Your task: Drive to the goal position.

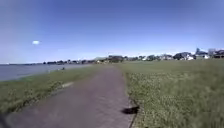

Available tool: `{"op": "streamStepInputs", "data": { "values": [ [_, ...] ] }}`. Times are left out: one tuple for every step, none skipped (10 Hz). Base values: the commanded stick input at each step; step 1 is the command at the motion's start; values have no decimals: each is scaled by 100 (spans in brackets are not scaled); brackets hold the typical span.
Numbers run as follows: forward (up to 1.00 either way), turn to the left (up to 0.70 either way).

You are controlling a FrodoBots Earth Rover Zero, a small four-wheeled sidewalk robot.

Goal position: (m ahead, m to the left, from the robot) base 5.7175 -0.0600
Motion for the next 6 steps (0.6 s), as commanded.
{"op": "streamStepInputs", "data": {
  "values": [
    [50, 3],
    [50, 3],
    [50, 3],
    [50, 3],
    [50, 3],
    [50, 3]
  ]
}}
